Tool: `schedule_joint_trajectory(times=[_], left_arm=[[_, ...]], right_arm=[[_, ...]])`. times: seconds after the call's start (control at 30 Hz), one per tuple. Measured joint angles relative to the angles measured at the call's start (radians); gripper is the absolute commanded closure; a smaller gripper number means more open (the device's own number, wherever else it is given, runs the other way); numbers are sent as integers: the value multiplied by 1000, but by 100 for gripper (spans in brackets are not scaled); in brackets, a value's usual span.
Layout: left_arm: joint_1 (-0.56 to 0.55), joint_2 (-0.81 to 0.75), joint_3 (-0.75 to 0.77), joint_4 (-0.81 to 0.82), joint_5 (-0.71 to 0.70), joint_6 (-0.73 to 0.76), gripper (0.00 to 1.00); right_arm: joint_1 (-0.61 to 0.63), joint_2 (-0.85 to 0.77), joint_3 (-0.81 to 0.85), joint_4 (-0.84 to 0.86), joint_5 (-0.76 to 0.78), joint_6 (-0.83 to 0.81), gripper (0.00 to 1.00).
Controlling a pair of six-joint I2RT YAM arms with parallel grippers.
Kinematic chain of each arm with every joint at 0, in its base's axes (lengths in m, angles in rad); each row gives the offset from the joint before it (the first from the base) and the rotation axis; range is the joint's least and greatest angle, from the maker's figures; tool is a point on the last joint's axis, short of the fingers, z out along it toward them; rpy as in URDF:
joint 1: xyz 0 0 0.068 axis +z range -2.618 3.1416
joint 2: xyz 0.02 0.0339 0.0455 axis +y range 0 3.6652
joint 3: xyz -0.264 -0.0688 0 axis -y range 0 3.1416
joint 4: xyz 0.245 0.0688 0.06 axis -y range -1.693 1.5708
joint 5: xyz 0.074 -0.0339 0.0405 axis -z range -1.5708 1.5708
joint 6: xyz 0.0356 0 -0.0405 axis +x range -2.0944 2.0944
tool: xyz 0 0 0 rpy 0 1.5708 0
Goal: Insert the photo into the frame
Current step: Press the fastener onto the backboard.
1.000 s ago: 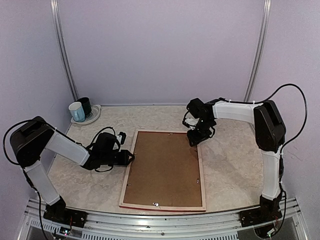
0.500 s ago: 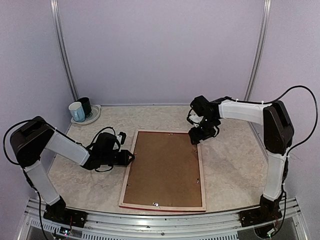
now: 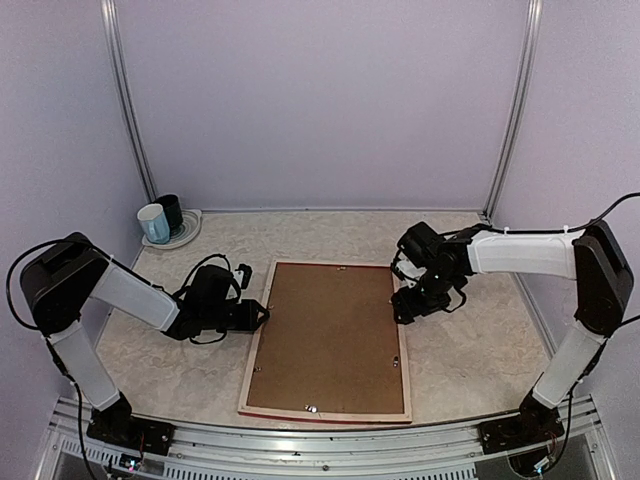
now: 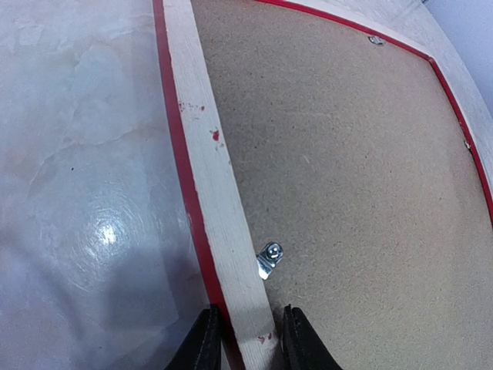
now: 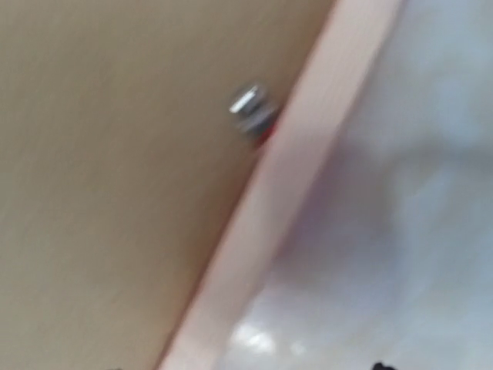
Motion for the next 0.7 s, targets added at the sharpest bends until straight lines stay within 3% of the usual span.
schedule_joint_trajectory(times=[0.37,0.7], left_arm=[[0,0,0,0,0,-12,74],[3,0,0,0,3,-17,74]], right_arm=[[192,-83,-132,56,-2,164,35],[234,-114,-218,101,43,281,41]])
